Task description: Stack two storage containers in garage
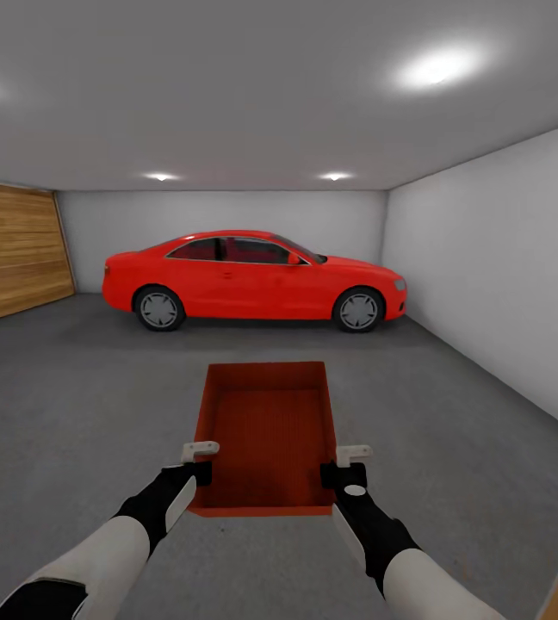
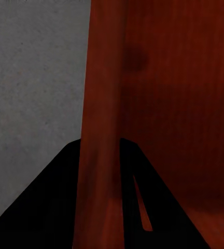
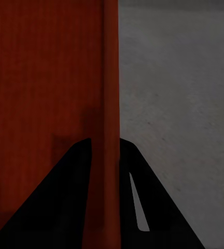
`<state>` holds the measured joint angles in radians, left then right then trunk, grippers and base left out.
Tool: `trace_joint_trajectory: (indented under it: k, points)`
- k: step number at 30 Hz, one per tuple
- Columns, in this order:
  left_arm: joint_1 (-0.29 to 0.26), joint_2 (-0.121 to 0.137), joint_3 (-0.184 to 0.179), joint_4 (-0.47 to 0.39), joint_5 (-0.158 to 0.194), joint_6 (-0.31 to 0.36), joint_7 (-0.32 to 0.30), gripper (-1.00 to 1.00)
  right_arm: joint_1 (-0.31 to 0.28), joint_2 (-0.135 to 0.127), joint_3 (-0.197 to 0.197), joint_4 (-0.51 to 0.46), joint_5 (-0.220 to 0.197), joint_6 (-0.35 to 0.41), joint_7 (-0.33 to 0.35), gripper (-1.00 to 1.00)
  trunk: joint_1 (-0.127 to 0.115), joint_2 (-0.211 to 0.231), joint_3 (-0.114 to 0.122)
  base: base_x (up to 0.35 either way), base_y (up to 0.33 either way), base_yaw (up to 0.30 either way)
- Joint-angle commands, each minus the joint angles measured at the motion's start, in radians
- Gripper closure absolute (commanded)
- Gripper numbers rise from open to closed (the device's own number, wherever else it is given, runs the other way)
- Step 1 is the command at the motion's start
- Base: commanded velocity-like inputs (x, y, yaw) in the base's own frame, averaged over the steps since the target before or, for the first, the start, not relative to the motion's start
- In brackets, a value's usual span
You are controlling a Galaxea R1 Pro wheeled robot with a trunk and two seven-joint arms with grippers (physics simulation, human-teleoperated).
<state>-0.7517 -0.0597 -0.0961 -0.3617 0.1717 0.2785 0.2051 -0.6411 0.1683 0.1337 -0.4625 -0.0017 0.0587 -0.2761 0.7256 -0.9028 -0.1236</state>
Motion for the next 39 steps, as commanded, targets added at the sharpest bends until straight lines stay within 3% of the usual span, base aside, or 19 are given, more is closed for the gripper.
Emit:
trace_joint_trajectory:
  k: [1,16,39]
  points:
    - [-0.001,0.052,0.022,-0.005,-0.023,-0.058,0.017,1.00,0.000,-0.001,0.009,0.001,-0.014,0.006,-0.006,1.00,0.000,-0.001,-0.002,0.099,0.086,0.000]
    - [-0.001,0.052,0.022,-0.005,-0.023,-0.058,0.017,1.00,0.000,-0.001,0.009,0.001,-0.014,0.006,-0.006,1.00,0.000,-0.001,-0.002,0.042,0.014,0.000]
    - [-0.001,0.052,0.022,-0.005,-0.024,-0.058,0.016,1.00,0.000,-0.001,0.009,0.001,-0.012,0.006,-0.006,1.00,0.000,-0.001,-0.002,0.313,0.000,0.000]
